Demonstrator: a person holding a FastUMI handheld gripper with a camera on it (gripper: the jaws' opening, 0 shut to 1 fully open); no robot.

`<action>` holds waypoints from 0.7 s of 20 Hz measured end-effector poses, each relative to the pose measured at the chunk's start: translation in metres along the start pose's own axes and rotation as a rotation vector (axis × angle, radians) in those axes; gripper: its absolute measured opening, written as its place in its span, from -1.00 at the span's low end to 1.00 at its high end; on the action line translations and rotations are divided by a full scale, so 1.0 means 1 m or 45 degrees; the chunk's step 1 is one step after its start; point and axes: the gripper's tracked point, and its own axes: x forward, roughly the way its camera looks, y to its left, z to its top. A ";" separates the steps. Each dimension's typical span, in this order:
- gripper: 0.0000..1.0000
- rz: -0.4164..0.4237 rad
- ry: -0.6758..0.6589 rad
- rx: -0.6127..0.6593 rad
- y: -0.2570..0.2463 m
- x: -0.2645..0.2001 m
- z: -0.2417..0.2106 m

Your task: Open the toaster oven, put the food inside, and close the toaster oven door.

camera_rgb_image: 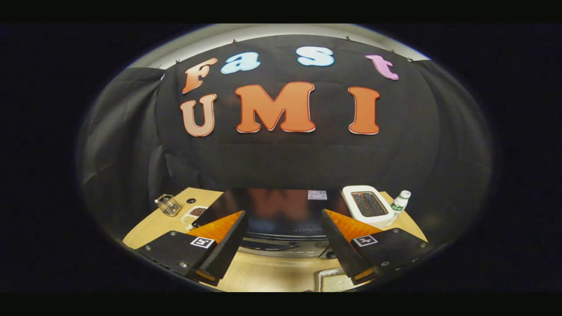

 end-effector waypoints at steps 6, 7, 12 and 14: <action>0.96 -0.034 0.122 -0.019 0.022 0.036 -0.043; 0.91 -0.041 0.140 -0.004 0.023 0.041 -0.049; 0.90 -0.051 0.076 -0.021 0.032 0.043 -0.053; 0.89 -0.055 0.072 0.010 0.034 0.040 -0.058</action>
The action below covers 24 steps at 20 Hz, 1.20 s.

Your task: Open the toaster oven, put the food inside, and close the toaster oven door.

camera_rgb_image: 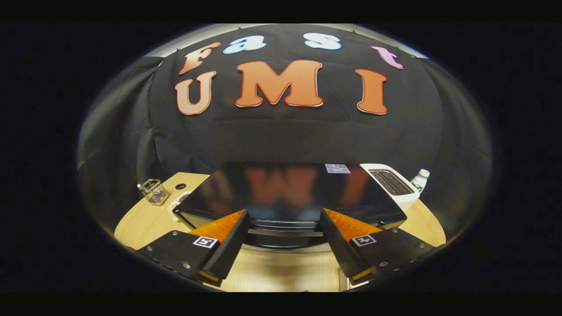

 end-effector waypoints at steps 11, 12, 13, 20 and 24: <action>0.69 0.210 0.071 -0.070 0.023 -0.050 -0.051; 0.69 0.246 0.141 -0.057 0.026 -0.059 -0.064; 0.68 0.289 0.249 -0.023 0.030 -0.065 -0.085; 0.61 0.305 0.539 0.233 0.017 -0.066 -0.150; 0.60 0.272 0.522 0.101 0.016 -0.060 -0.159</action>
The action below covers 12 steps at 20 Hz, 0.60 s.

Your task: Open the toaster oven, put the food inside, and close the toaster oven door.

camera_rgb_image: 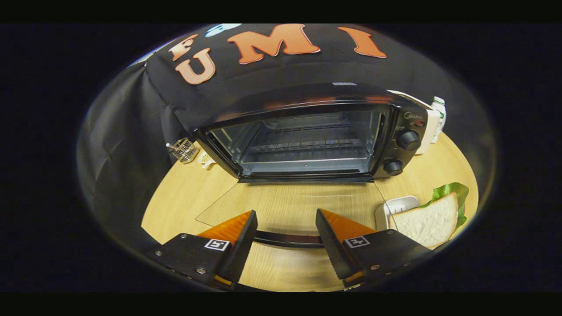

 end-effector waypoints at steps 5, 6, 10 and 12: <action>0.58 -0.044 0.114 -0.091 -0.006 0.018 -0.030; 0.58 -0.040 0.118 -0.098 -0.007 0.020 -0.035; 0.57 -0.030 0.111 -0.168 -0.011 0.028 -0.036; 0.56 -0.002 0.138 -0.226 -0.011 0.033 -0.040</action>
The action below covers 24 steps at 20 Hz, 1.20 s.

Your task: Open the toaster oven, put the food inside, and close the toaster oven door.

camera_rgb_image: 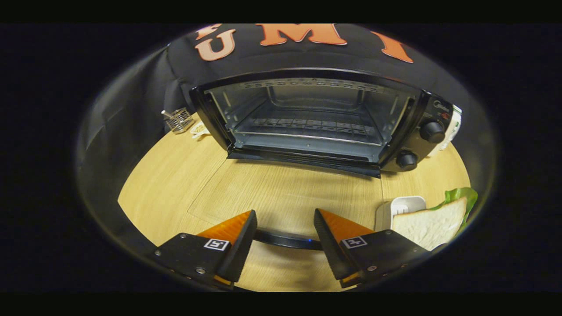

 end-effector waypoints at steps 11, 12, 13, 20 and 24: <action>0.55 -0.079 -0.226 0.118 -0.075 -0.099 0.037; 0.55 -0.120 -0.235 0.127 -0.091 -0.107 0.040; 0.59 -0.158 -0.247 0.137 -0.108 -0.116 0.044; 0.72 -0.281 -0.236 0.178 -0.197 -0.139 0.037; 0.73 -0.226 -0.086 0.186 -0.211 -0.122 0.007</action>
